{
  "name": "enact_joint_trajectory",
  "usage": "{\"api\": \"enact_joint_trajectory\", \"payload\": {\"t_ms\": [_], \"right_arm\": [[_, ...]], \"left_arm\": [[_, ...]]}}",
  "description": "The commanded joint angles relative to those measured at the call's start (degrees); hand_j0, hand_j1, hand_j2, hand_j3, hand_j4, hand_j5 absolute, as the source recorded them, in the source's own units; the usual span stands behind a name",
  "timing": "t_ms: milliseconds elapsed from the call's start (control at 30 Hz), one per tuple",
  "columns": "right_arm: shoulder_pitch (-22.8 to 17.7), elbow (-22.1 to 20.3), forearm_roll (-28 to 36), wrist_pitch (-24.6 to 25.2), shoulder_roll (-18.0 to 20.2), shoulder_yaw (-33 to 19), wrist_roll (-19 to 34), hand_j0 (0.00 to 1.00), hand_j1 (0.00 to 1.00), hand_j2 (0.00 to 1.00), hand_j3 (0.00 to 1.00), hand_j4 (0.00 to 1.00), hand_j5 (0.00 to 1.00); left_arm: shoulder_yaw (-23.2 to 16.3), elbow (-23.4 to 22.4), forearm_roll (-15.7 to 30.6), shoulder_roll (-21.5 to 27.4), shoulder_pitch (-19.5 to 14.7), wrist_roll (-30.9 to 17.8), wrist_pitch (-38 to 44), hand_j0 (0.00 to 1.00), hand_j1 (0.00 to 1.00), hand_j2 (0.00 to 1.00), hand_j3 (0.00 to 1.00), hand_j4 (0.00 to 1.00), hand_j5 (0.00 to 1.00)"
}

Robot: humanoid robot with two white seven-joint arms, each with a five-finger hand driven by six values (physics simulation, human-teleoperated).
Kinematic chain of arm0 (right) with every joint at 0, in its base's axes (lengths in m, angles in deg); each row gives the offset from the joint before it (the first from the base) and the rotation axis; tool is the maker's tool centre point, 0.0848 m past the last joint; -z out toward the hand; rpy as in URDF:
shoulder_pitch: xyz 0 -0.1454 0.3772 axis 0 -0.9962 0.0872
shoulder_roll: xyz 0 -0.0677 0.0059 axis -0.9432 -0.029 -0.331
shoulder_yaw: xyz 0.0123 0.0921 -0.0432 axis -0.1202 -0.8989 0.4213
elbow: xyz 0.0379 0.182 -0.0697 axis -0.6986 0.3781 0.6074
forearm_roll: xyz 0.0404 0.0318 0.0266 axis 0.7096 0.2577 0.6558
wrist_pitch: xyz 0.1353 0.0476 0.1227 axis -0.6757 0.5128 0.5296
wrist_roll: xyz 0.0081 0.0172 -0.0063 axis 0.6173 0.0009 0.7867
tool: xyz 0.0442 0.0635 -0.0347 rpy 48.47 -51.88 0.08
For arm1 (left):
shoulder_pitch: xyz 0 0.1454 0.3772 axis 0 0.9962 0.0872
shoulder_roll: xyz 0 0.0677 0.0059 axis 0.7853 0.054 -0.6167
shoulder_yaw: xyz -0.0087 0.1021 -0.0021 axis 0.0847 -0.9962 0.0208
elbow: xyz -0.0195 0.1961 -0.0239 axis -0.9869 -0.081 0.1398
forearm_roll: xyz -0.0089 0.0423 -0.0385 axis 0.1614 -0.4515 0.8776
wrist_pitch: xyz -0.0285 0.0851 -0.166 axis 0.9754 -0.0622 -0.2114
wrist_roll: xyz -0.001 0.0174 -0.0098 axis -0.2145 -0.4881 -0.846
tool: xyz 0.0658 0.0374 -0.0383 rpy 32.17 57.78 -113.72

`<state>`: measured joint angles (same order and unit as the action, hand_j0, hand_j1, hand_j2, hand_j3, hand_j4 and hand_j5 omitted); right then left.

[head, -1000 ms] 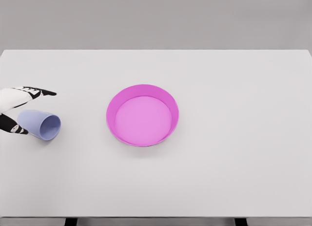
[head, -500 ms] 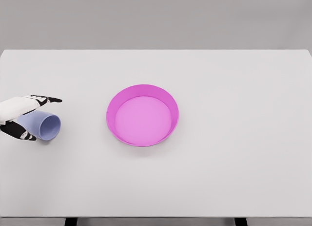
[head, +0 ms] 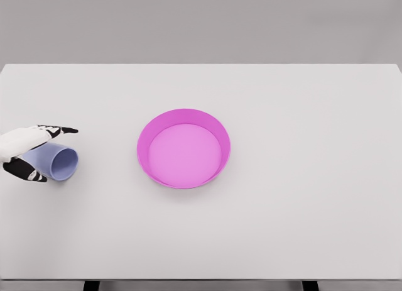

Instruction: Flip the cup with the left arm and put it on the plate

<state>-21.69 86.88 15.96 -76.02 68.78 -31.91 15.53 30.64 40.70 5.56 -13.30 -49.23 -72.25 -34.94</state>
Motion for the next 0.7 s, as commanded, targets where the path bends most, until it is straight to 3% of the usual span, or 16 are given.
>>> {"api": "enact_joint_trajectory", "payload": {"t_ms": [0,667], "right_arm": [[0.0,0.0,0.0,0.0,0.0,0.0,0.0,1.00,1.00,1.00,1.00,1.00,1.00],[0.0,0.0,0.0,0.0,0.0,0.0,0.0,1.00,1.00,1.00,1.00,1.00,1.00]], "left_arm": [[0.0,-0.1,-0.8,-0.4,0.0,0.0,0.7,1.00,1.00,1.00,1.00,1.00,1.00],[0.0,-1.9,-3.3,-3.0,0.6,0.0,1.9,1.00,1.00,1.00,1.00,1.00,1.00]]}}
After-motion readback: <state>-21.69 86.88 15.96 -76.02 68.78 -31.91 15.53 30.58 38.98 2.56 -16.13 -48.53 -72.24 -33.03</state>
